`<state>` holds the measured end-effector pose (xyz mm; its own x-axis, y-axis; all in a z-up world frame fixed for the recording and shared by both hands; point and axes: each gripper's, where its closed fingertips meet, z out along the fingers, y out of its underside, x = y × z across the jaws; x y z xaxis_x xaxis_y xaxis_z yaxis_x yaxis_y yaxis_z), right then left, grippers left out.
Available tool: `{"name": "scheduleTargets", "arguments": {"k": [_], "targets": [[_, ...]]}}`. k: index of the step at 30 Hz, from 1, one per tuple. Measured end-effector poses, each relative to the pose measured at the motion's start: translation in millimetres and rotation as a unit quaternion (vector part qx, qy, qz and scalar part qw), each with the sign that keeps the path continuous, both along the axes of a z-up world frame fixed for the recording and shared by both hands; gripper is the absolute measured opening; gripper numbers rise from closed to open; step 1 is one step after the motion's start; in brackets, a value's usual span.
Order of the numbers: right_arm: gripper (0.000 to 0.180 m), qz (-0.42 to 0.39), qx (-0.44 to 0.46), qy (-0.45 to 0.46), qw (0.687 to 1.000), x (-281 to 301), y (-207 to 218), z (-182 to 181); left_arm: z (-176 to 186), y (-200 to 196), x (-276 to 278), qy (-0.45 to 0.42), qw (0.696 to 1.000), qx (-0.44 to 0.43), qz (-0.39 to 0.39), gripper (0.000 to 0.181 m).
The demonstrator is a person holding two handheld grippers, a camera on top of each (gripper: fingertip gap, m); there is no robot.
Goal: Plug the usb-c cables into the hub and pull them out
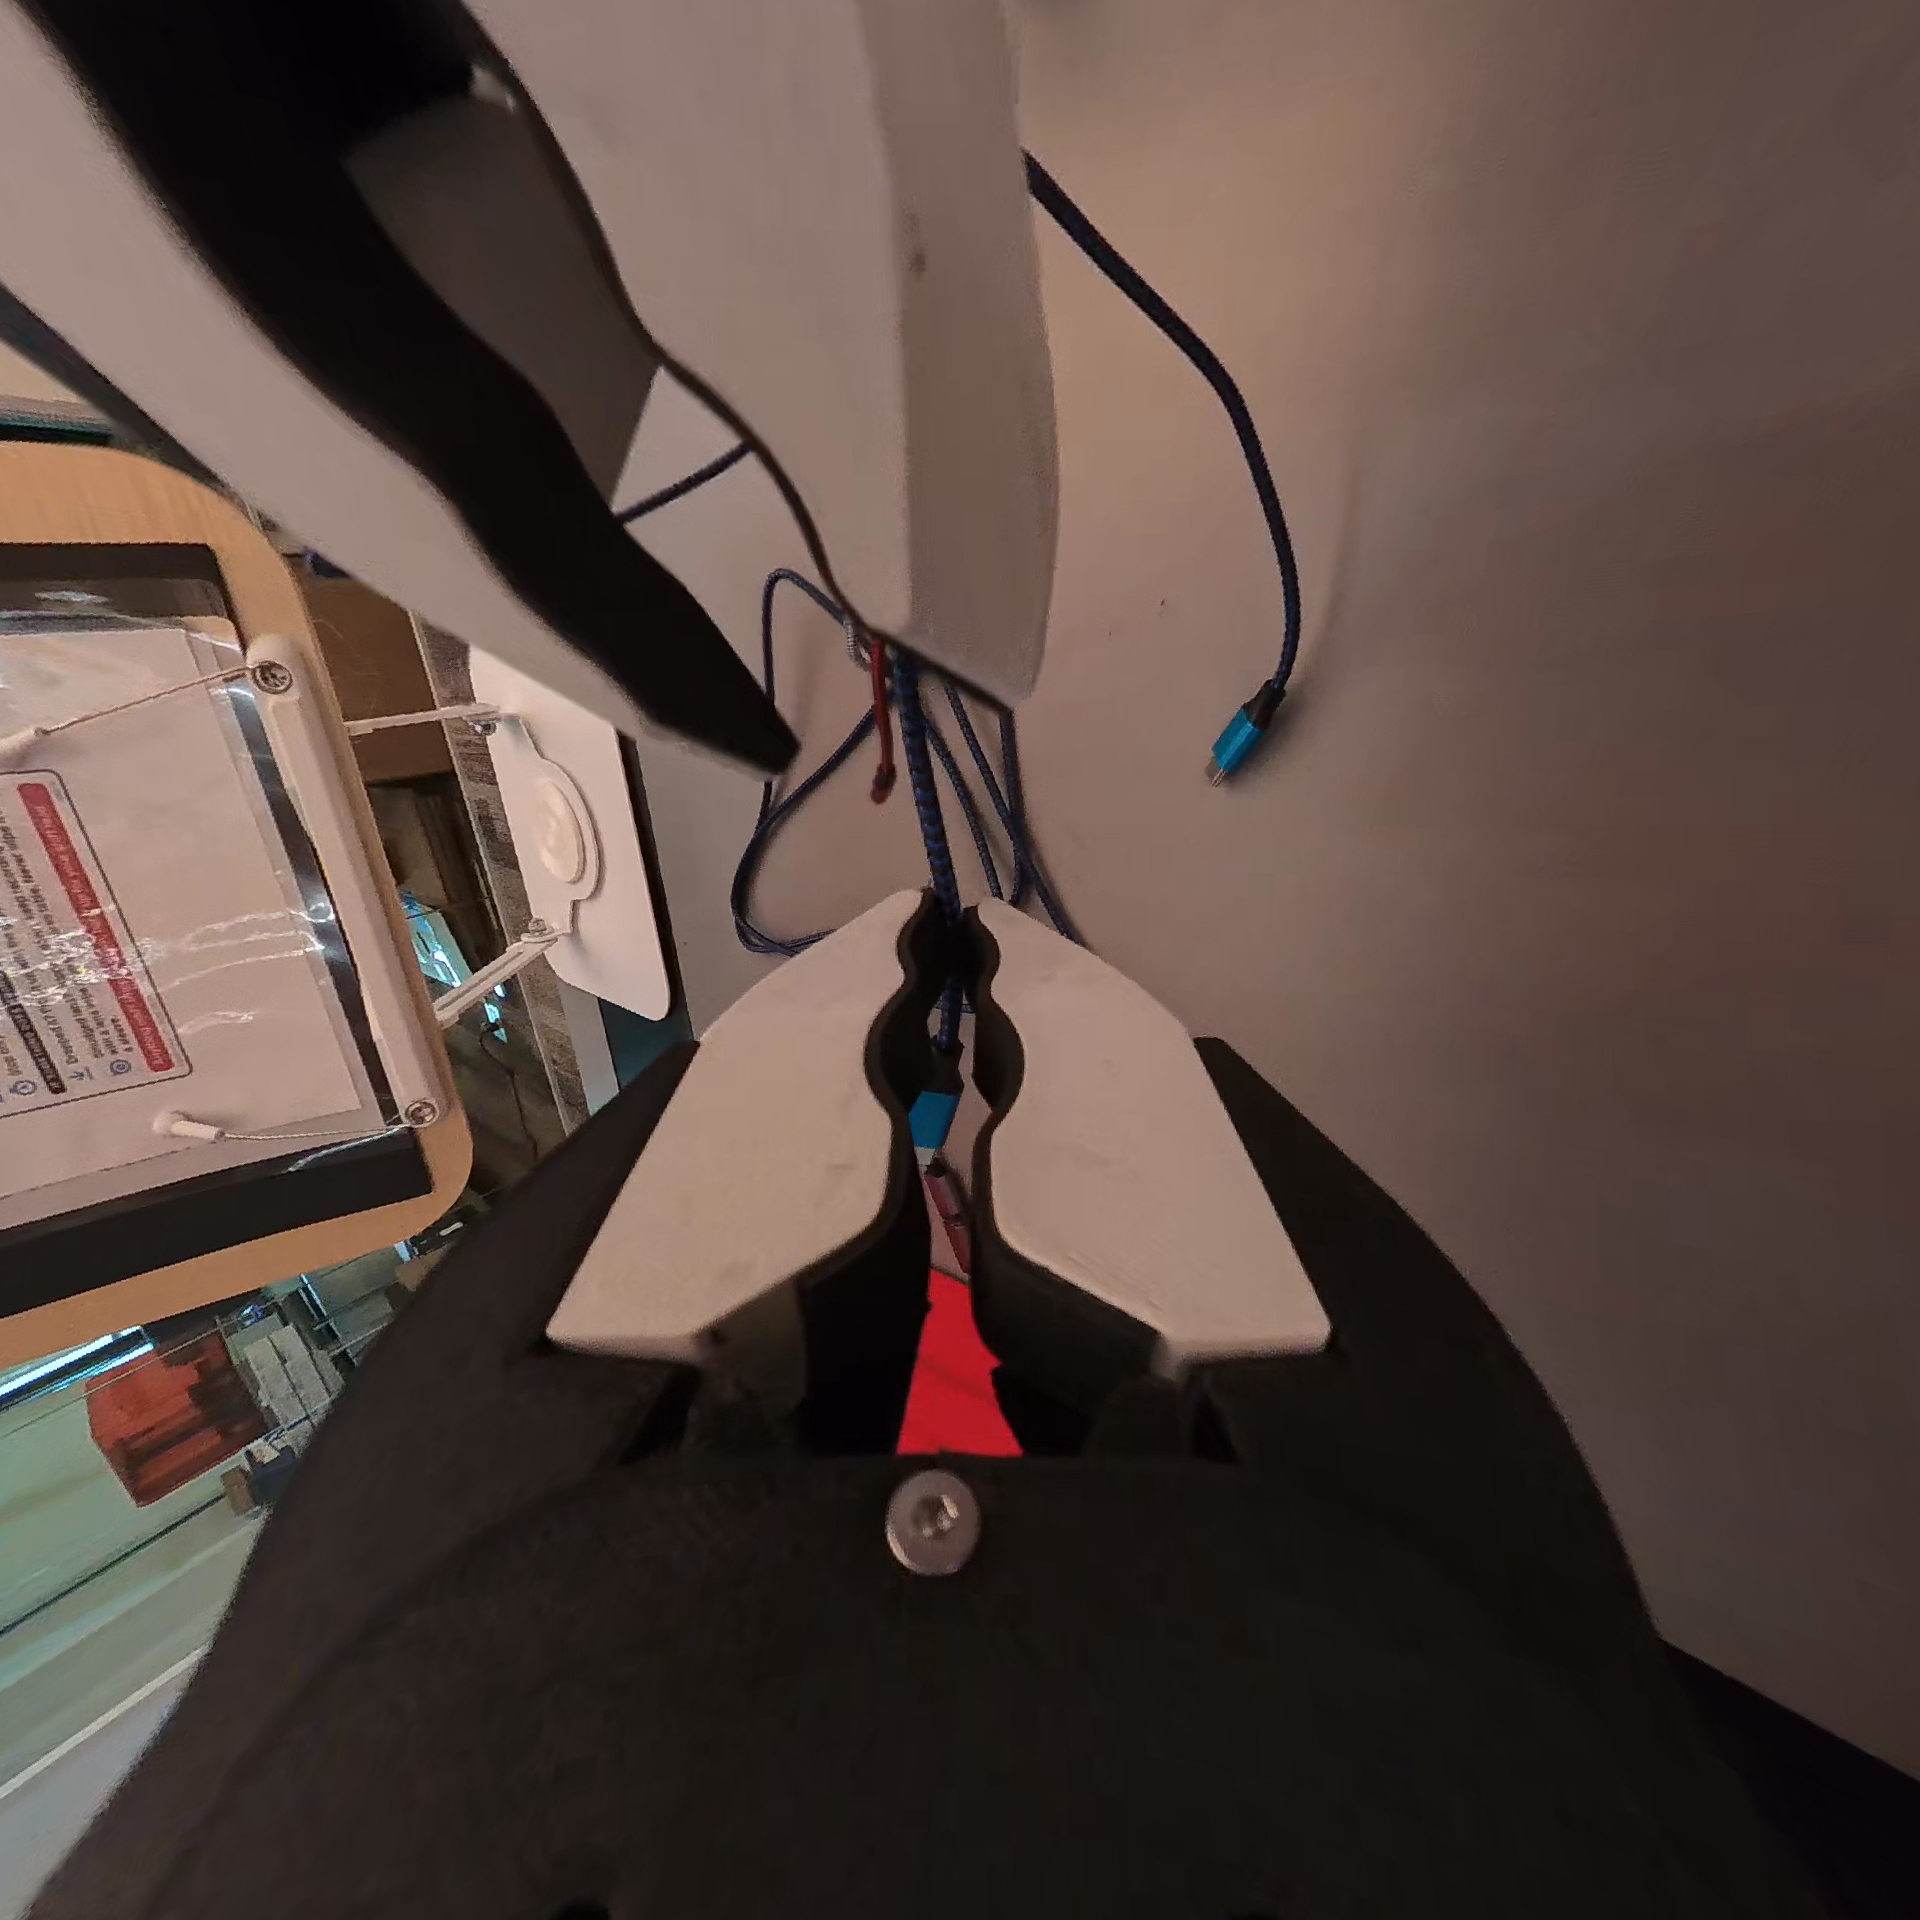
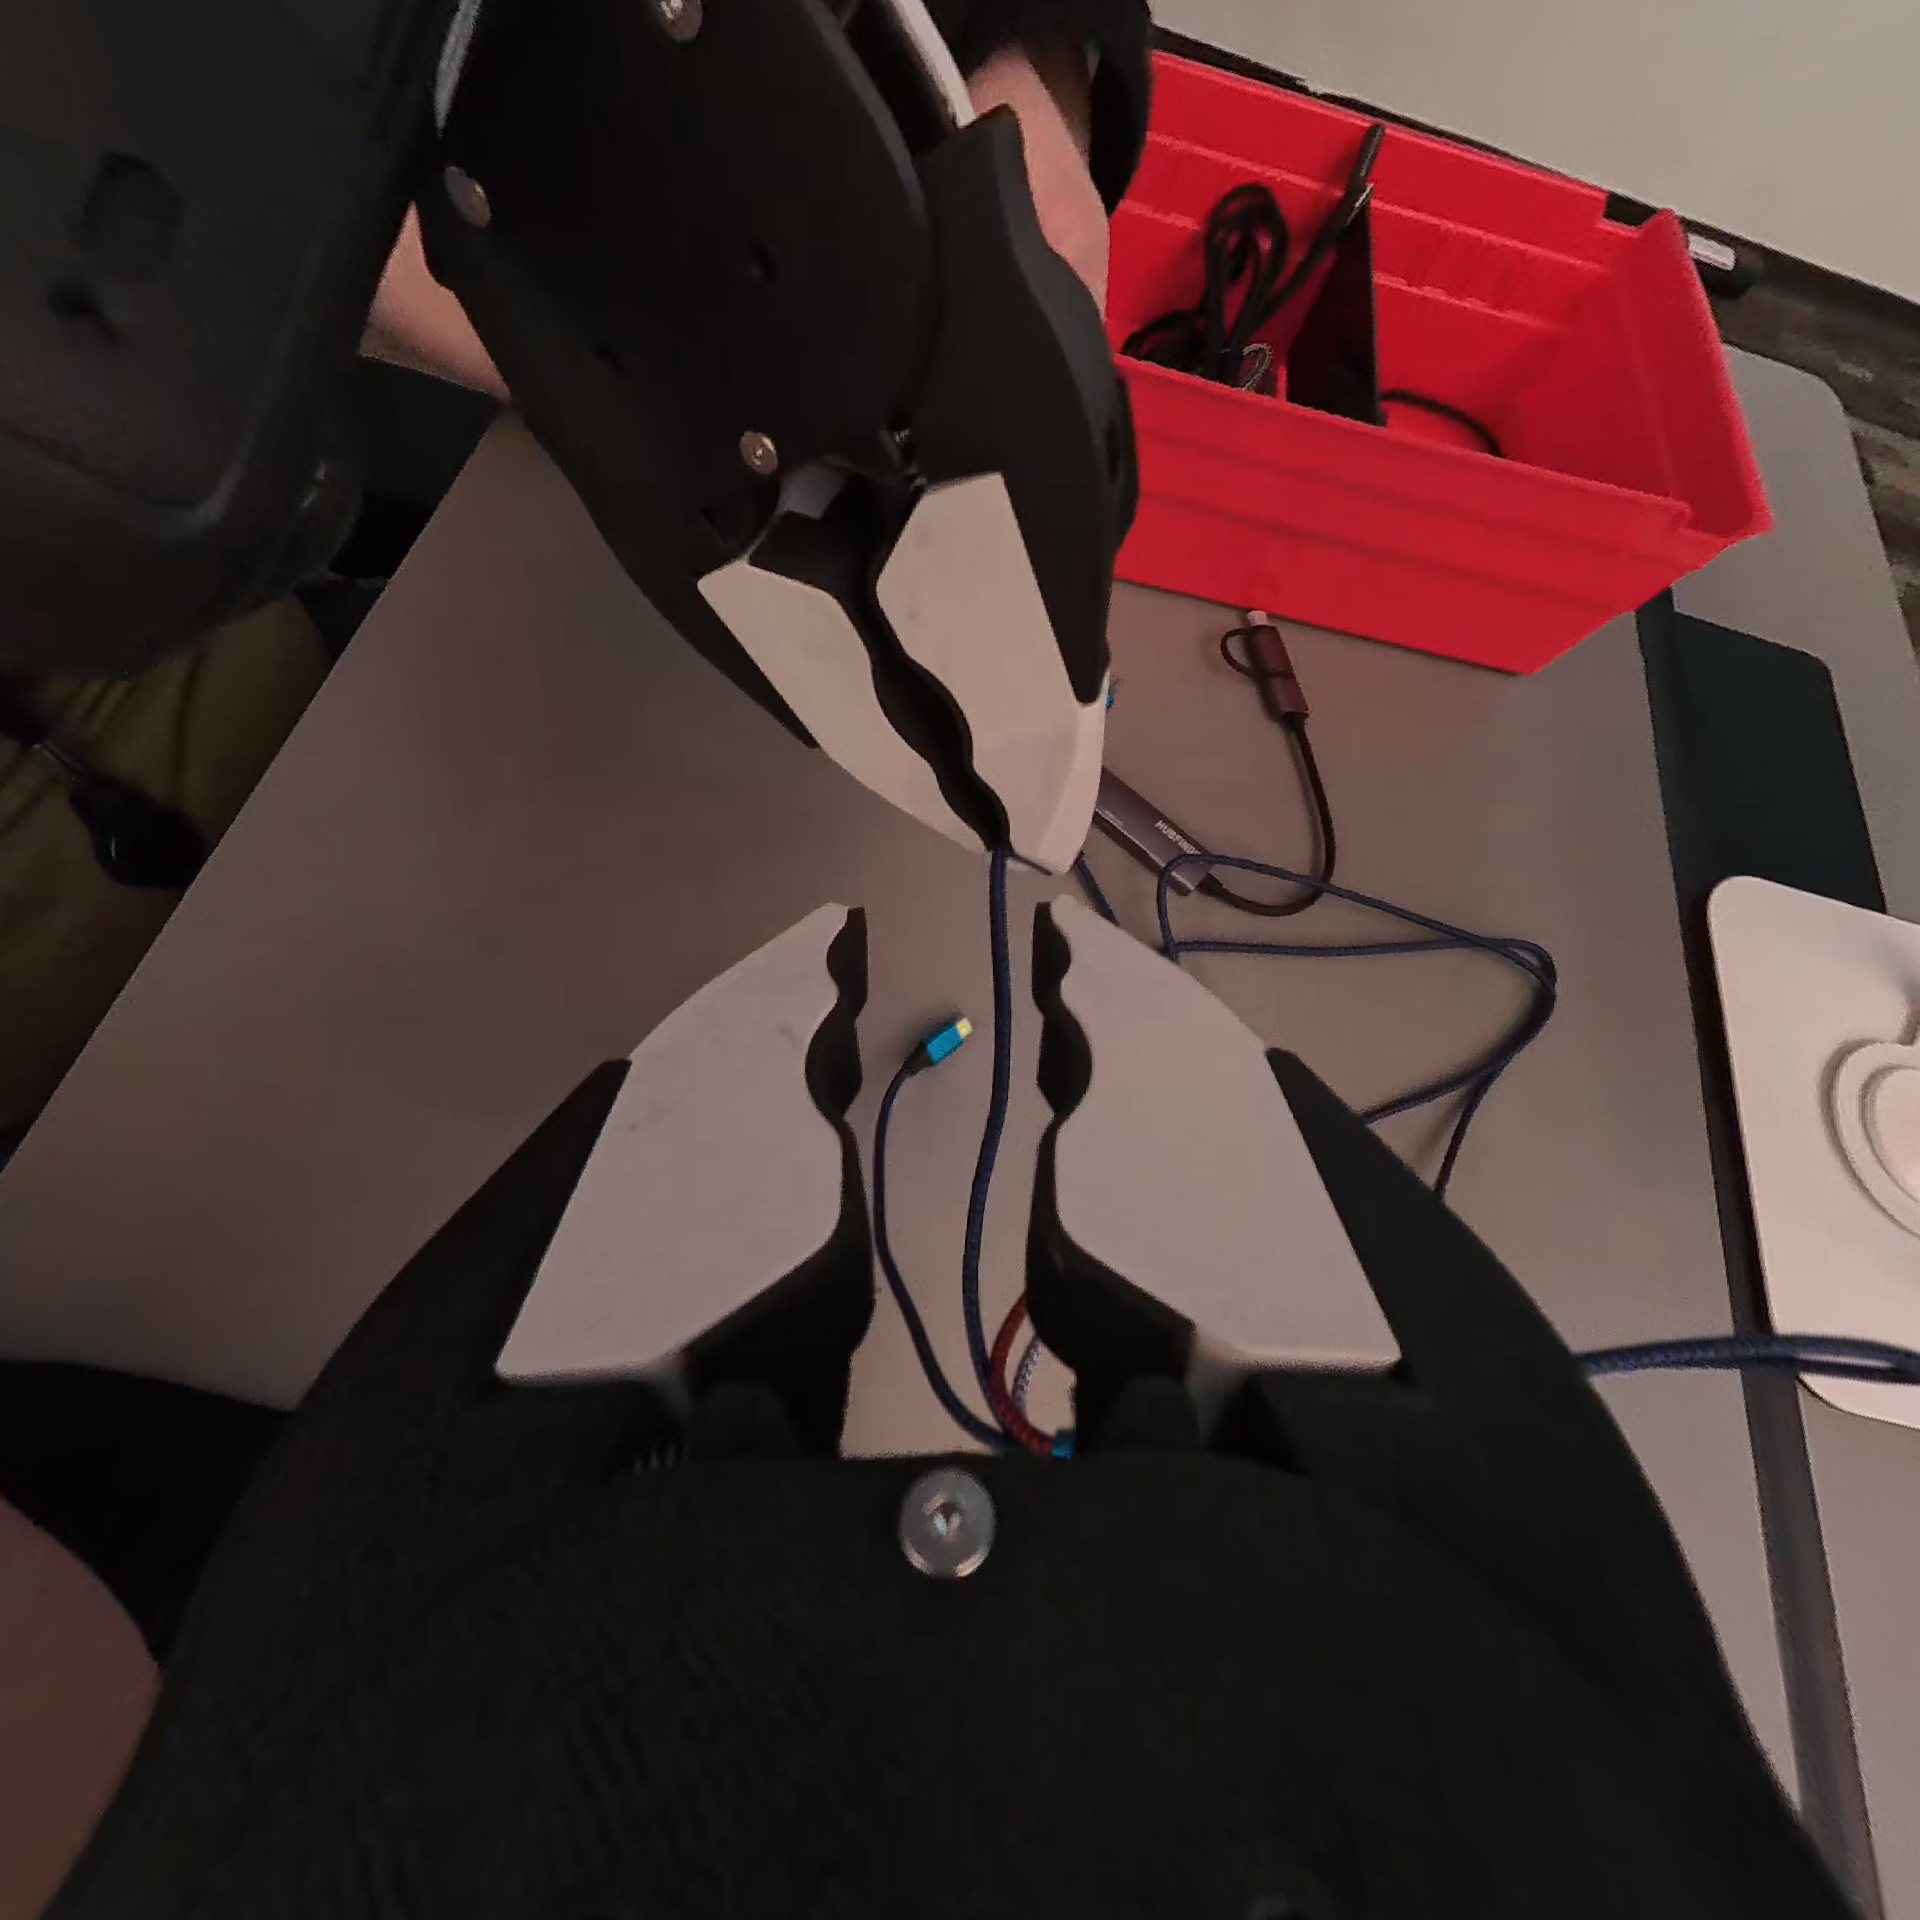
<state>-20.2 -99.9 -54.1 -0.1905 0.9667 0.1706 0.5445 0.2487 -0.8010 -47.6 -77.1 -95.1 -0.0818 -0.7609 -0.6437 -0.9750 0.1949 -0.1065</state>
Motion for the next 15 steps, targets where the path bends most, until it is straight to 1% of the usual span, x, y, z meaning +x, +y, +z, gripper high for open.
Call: {"name": "scheduleTargets", "arguments": {"k": [5,15], "targets": [[0.031,-0.004,0.004,0.017,1.000,-11,4,2,-1,2,-3,0.001,1.000,-0.004,0.005,0.002],[0.032,-0.004,-0.001,0.019,1.000,-30,7,-4,-2,3,-4,-0.002,1.000,-0.011,0.005,0.002]]}}
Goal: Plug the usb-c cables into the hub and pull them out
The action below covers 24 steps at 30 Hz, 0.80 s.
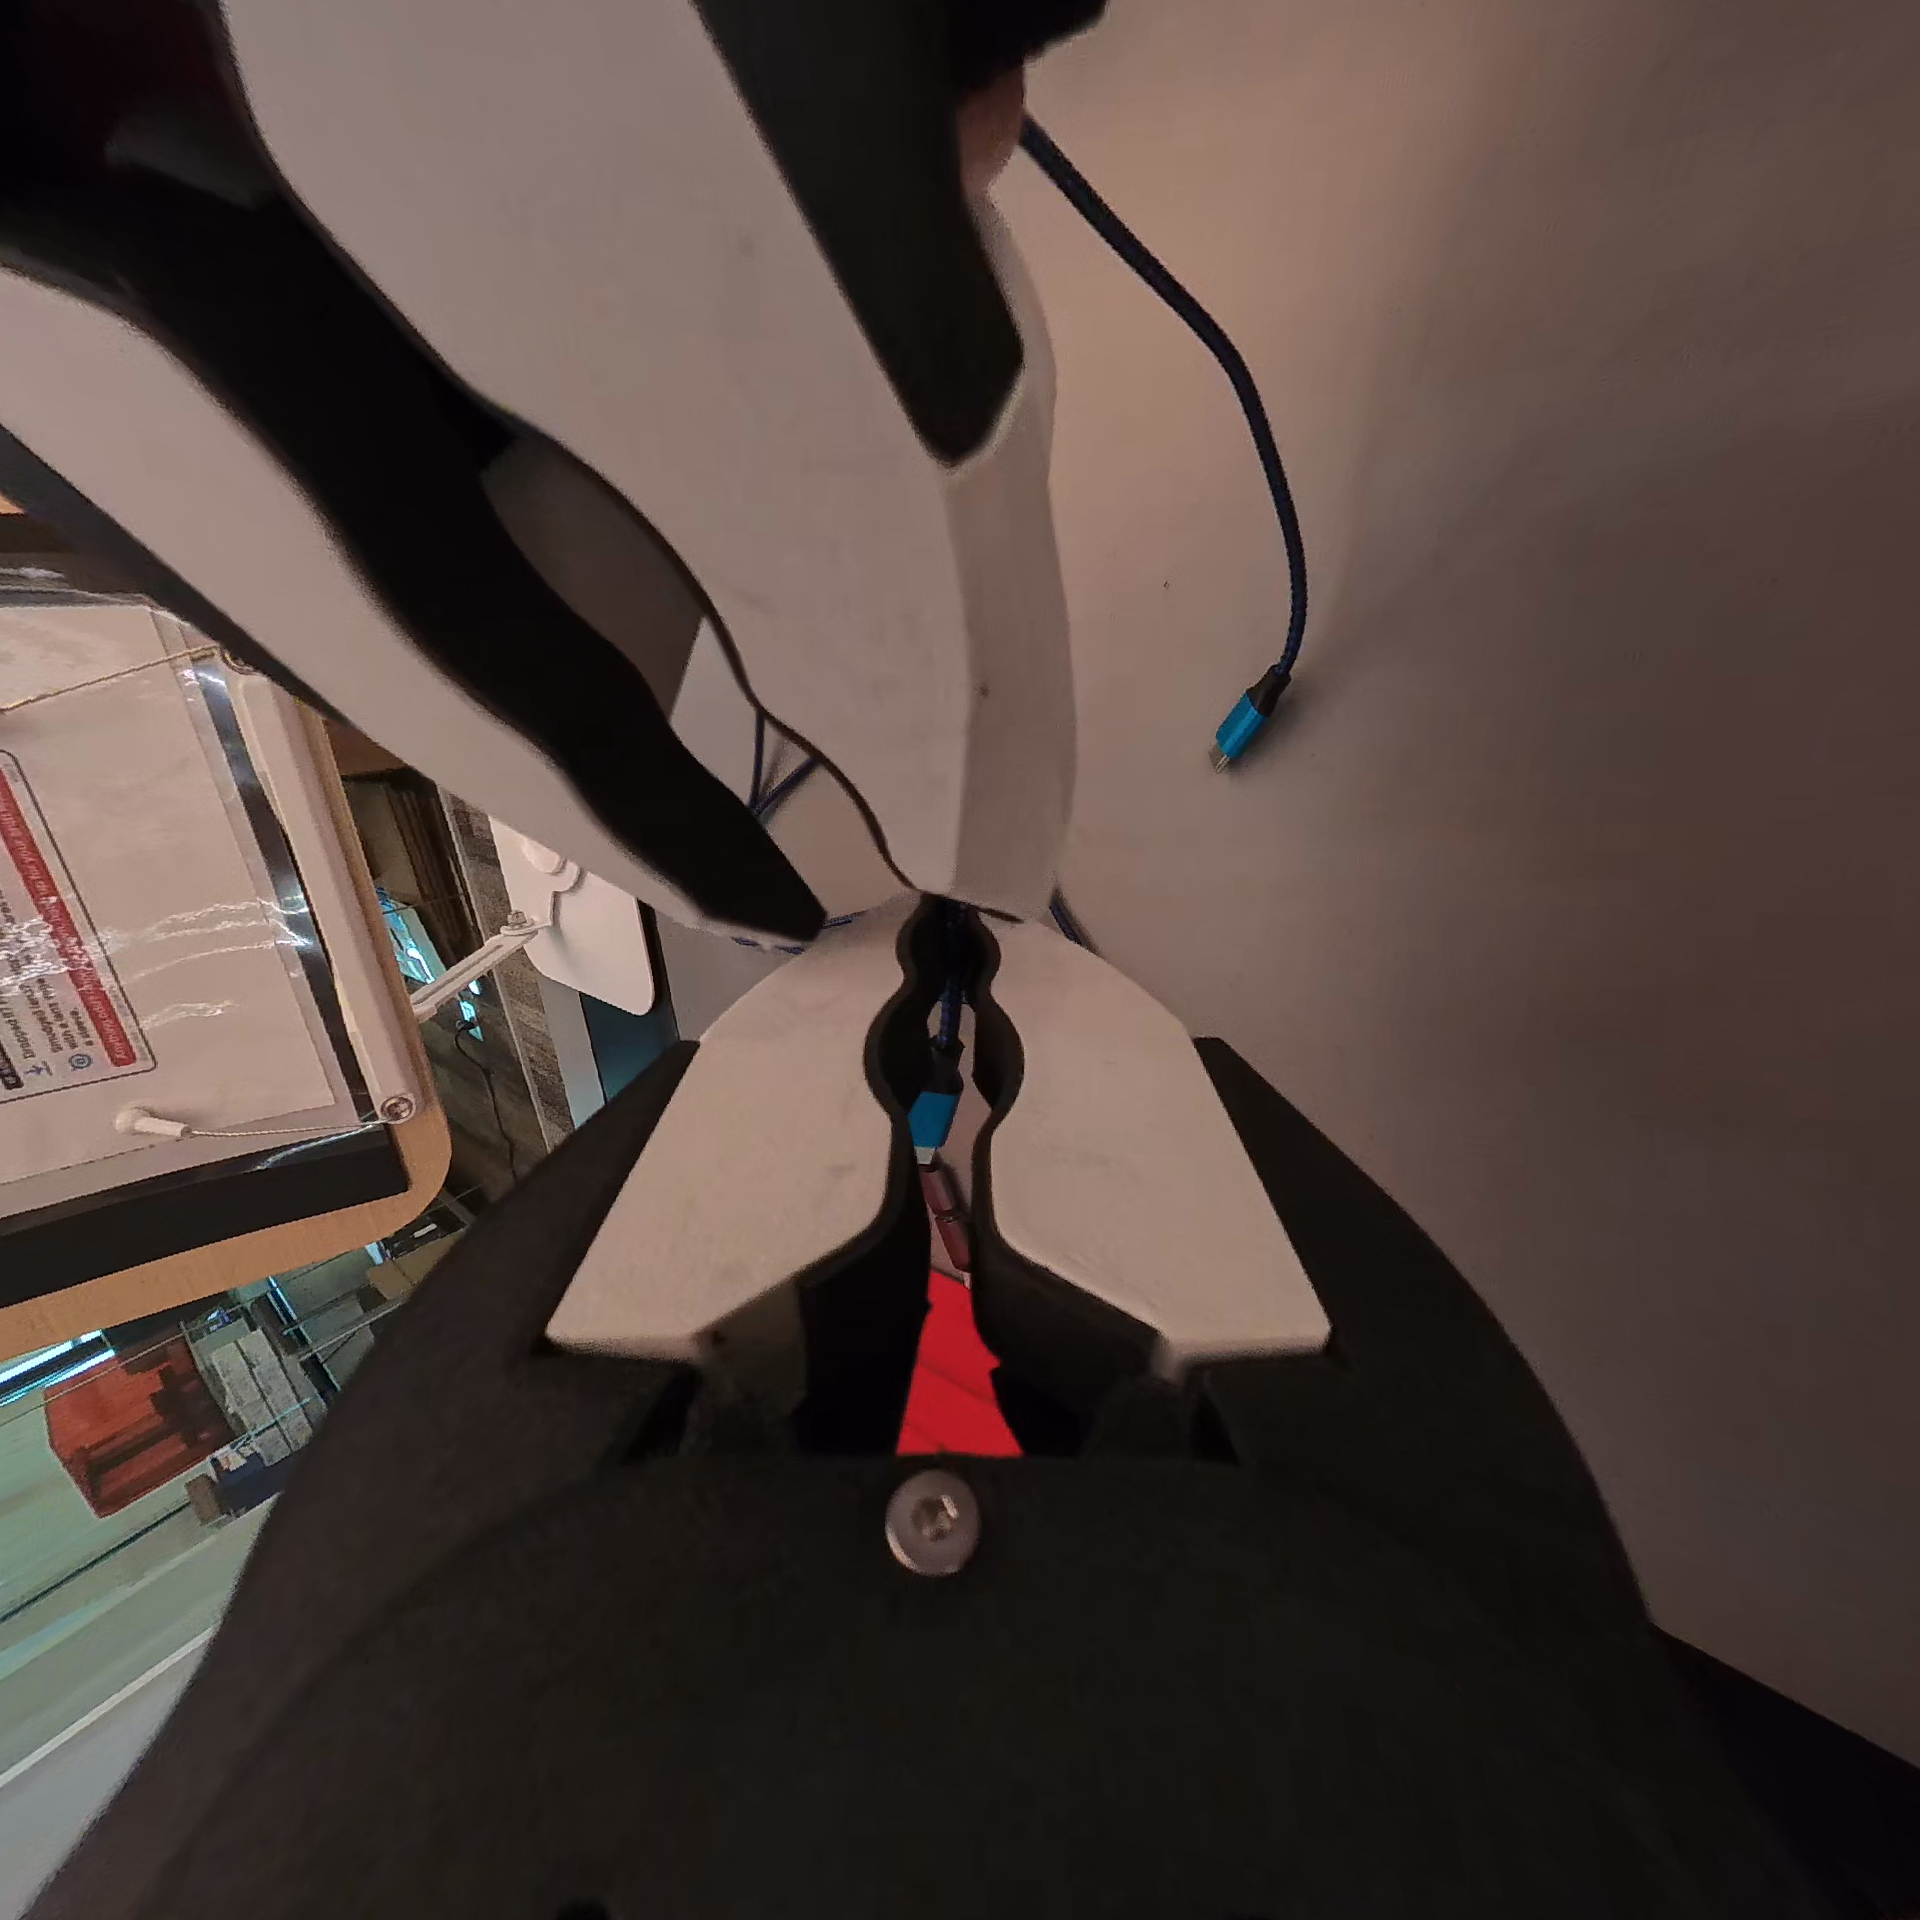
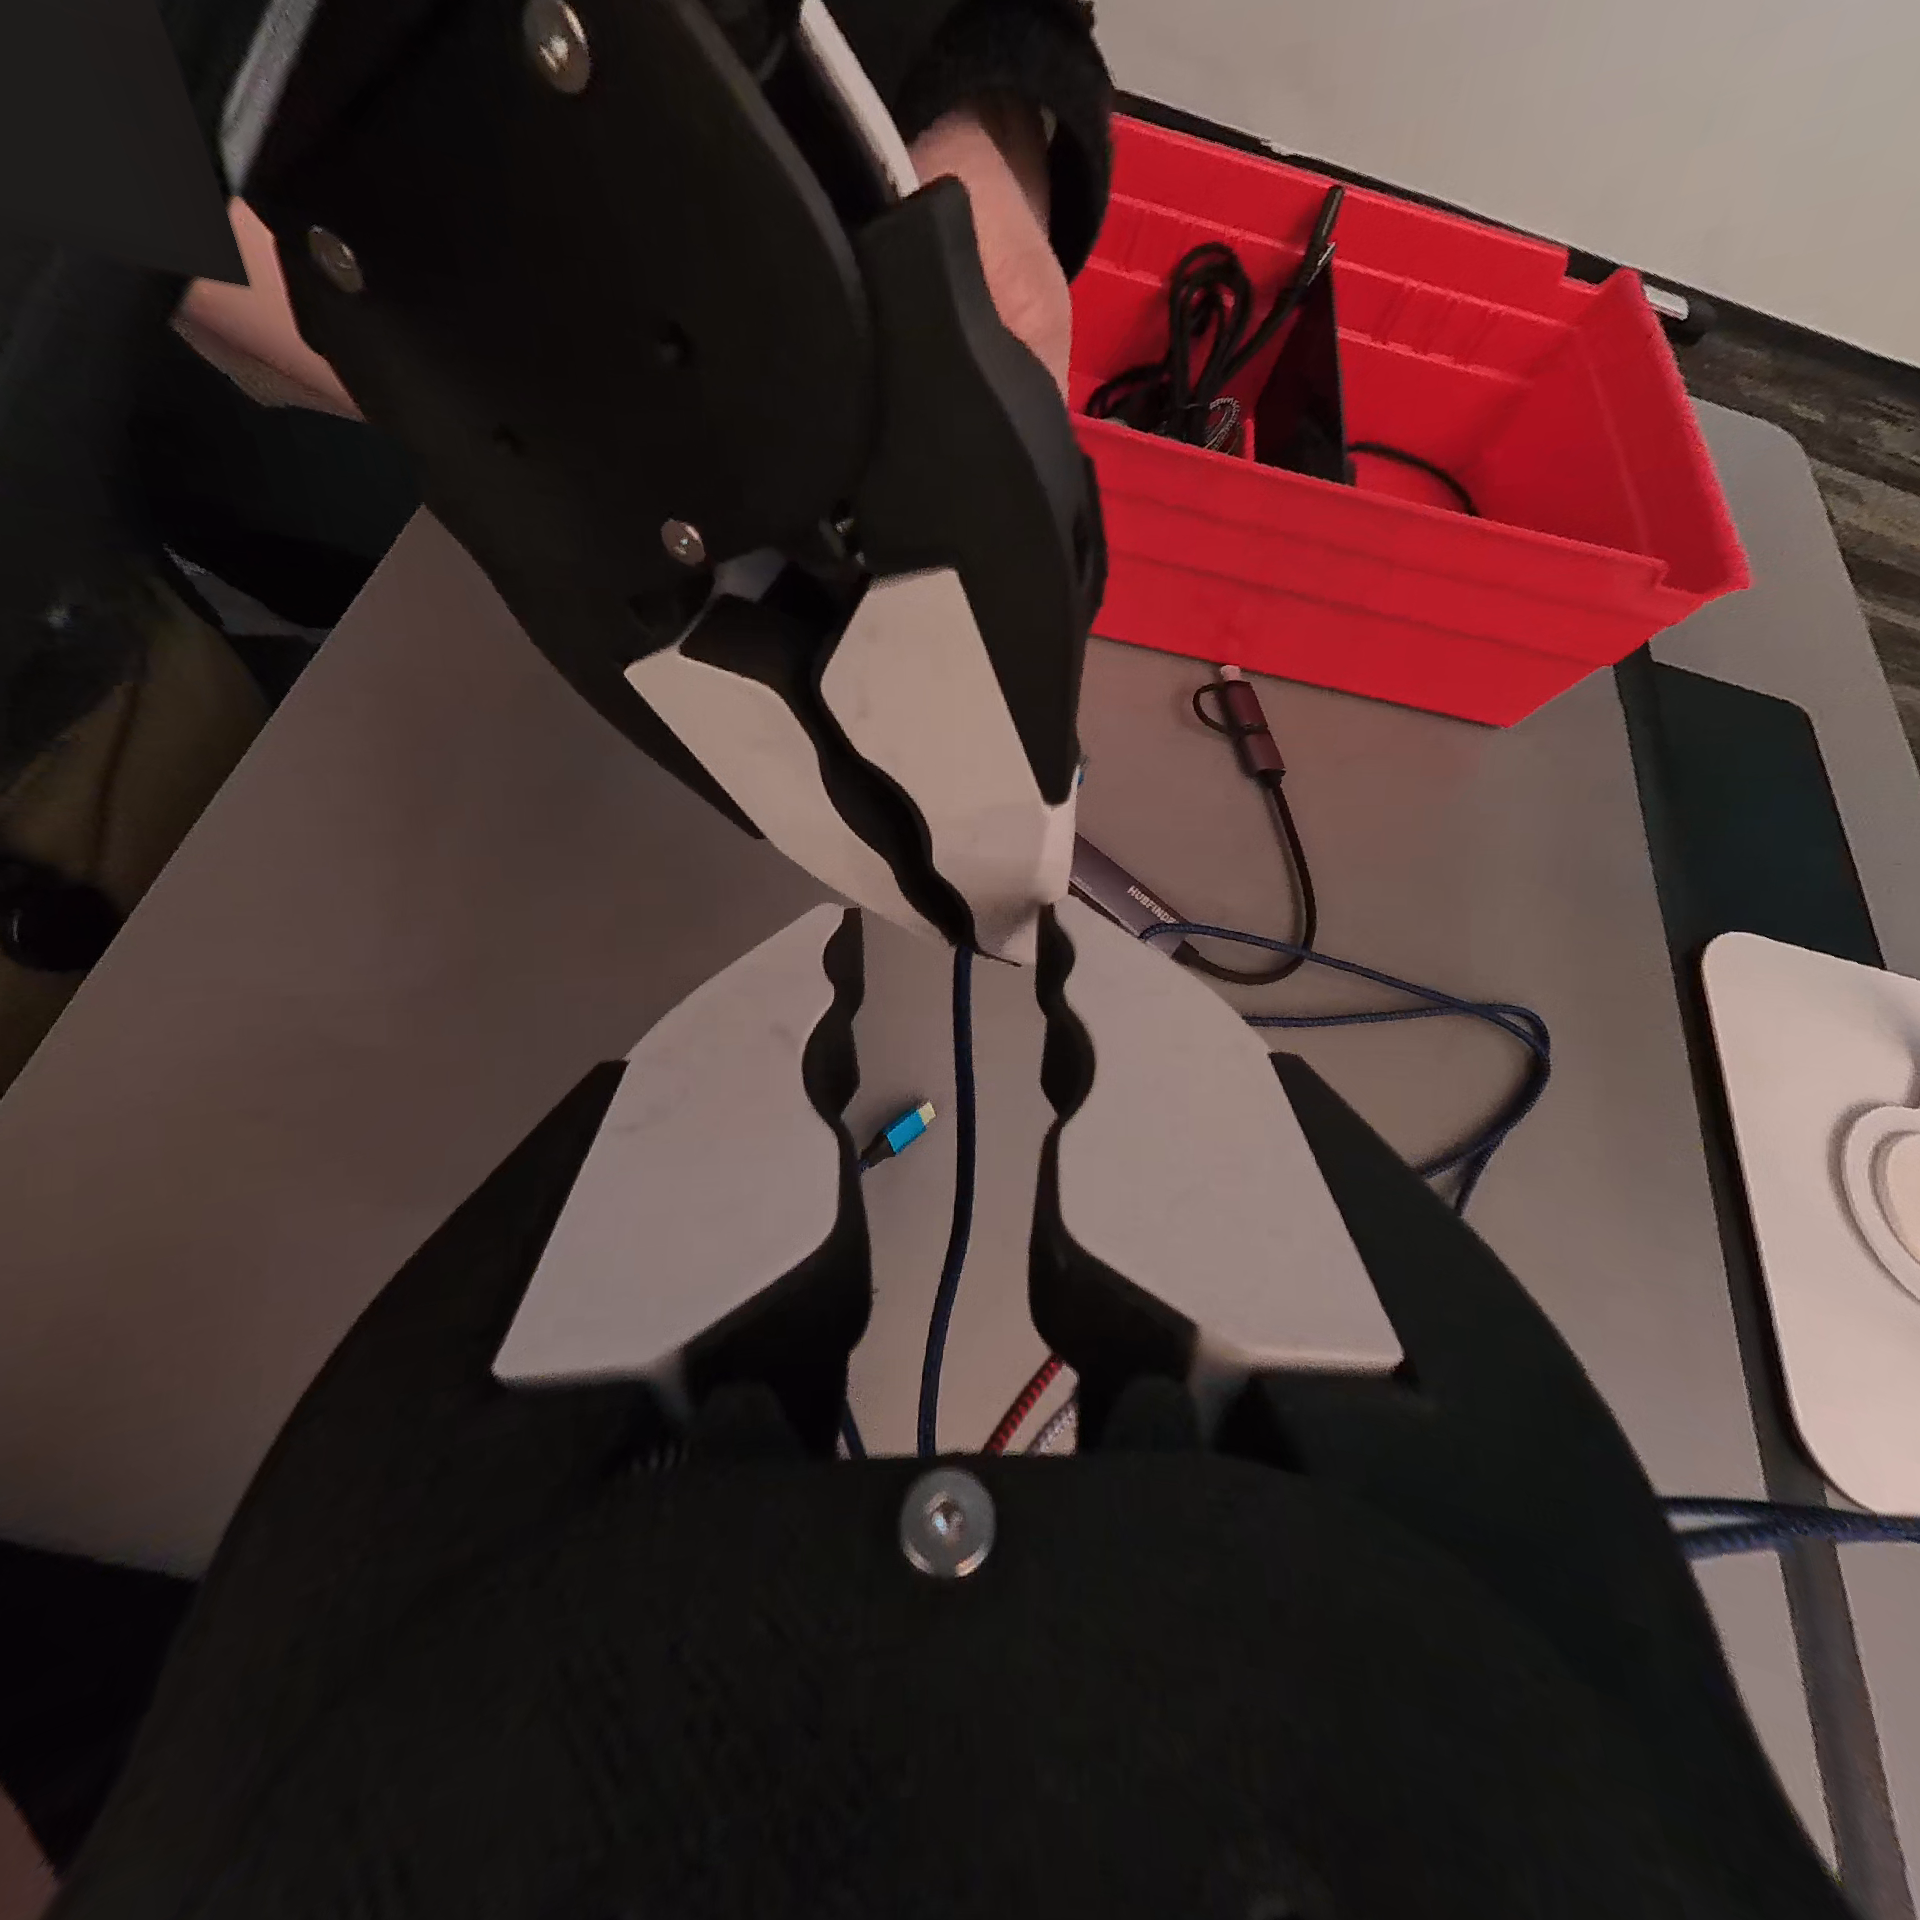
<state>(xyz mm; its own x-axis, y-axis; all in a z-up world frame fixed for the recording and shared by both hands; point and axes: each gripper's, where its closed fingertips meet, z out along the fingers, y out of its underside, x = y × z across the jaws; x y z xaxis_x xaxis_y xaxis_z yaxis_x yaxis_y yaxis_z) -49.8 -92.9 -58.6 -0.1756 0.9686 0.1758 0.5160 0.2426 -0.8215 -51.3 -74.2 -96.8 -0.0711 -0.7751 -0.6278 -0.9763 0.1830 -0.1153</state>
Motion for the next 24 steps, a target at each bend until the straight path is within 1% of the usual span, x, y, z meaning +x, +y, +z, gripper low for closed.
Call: {"name": "scheduleTargets", "arguments": {"k": [5,11,14,15,24], "targets": [[0.030,-0.004,-0.005,-0.002,1.000,-3.0,2.0,-2.8,-0.8,-0.1,-1.0,-0.006,1.000,-0.015,0.008,0.002],[0.028,-0.014,-0.001,0.000,1.000,-4.4,7.1,-3.7,0.2,-2.3,1.4,-0.008,1.000,-0.013,-0.002,0.002],[0.016,-0.016,0.005,-0.009,1.000,-3.4,8.8,-7.0,-0.8,-3.4,2.2,-0.008,1.000,-0.017,-0.004,0.002],[0.014,-0.015,0.005,-0.010,1.000,-2.9,9.0,-7.5,-0.8,-3.4,2.3,-0.008,1.000,-0.017,-0.005,0.002],[0.011,-0.019,-0.006,-0.025,0.999,-3.1,9.5,-9.3,-1.2,-2.8,0.7,-0.015,0.999,-0.030,-0.003,0.002]]}}
